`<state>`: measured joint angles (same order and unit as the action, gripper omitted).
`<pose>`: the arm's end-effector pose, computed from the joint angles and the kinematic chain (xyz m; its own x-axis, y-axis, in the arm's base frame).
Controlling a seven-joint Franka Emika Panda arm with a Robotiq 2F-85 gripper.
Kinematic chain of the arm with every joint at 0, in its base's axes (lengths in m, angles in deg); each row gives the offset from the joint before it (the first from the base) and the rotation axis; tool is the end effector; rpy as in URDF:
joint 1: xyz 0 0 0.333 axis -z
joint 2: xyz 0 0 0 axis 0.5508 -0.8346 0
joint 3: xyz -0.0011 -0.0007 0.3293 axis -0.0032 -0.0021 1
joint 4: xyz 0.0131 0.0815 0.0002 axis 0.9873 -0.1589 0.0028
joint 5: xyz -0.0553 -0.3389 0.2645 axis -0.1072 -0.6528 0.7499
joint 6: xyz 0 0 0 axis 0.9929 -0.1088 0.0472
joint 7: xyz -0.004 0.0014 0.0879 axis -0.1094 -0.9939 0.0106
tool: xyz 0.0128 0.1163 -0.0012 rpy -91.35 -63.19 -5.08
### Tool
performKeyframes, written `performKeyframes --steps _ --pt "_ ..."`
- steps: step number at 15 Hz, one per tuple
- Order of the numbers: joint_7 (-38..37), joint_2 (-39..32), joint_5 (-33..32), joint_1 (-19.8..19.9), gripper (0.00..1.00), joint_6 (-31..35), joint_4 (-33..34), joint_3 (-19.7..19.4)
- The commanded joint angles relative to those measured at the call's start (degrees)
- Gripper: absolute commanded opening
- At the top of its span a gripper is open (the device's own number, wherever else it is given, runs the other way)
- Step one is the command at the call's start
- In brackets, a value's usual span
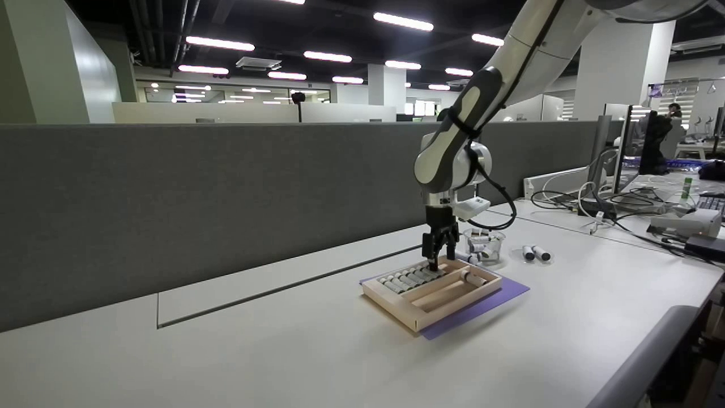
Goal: Pick up one object from the box and put it on the table
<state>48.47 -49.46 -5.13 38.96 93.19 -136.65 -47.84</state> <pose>0.6942 -0.0720 0.0643 0.9677 0.2444 -0.0619 0.2448 -0.9696 -0.0019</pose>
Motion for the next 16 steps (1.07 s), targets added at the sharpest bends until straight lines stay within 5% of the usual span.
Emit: performKeyframes --steps 1,3,5,7,9,10,16 --pt "-1.71 -0.63 -1.2 0.22 0.75 0.17 0.41 0.22" --pt "-1.78 -0.7 -1.17 0.21 0.58 0.11 0.4 0.21" --pt "-1.86 -0.96 -1.19 0.18 0.89 -0.09 0.44 0.17" --pt "-1.86 -1.3 -1.12 0.25 0.98 -0.29 0.56 0.19" --pt "-1.75 -1.5 -1.04 0.39 0.64 0.21 0.5 0.27" --pt "-1.75 -1.57 -1.04 0.4 0.64 0.13 0.53 0.28" --pt "-2.27 -1.04 -0.91 0.55 0.19 -0.01 1.28 0.01"
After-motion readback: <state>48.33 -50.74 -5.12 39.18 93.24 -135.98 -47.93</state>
